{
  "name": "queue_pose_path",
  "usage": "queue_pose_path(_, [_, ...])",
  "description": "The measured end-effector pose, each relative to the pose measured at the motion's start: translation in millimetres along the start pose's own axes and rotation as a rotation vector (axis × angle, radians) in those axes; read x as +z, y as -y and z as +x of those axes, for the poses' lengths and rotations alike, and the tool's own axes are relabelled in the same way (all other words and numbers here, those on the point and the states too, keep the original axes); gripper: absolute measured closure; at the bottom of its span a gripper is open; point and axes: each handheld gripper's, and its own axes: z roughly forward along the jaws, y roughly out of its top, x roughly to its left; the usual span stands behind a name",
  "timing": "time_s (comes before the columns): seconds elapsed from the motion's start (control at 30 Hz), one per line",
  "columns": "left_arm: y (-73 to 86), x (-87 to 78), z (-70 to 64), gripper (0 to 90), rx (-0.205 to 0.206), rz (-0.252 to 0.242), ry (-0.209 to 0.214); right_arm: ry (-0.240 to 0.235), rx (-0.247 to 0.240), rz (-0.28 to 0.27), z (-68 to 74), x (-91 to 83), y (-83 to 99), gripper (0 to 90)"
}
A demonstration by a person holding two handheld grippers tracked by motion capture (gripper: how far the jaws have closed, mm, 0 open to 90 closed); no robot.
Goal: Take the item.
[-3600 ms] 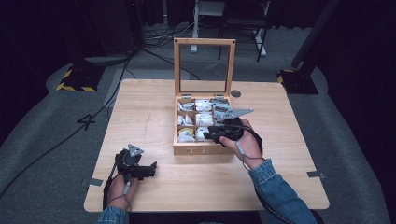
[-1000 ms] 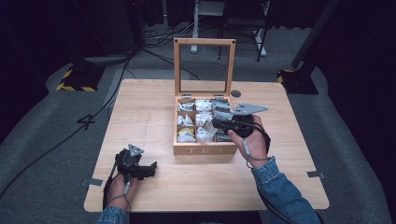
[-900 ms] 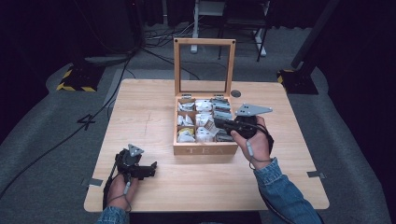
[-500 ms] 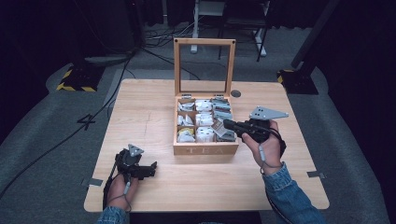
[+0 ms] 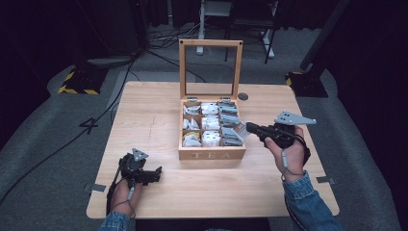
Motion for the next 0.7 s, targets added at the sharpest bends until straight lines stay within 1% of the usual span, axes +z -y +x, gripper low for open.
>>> queue_pose_path(0.13, [-0.6,0.5,0.5,0.0,0.002,-0.001,-0.001,0.031,0.022,-0.004,-9.6,-9.1,3.4,90.0])
queue_pose_path(0.23, [-0.9,0.7,0.7,0.0,0.004,0.001,-0.001,0.065,0.023,-0.003,-17.8,-17.1,7.5,90.0])
queue_pose_path(0.47, [-0.9,0.7,0.6,0.0,0.003,0.000,-0.001,0.126,0.057,0.003,-34.6,-32.1,16.7,90.0])
queue_pose_path(0.7, [-0.9,0.7,0.5,0.0,0.003,0.000,-0.001,0.177,0.082,0.015,-47.6,-40.2,25.1,90.0])
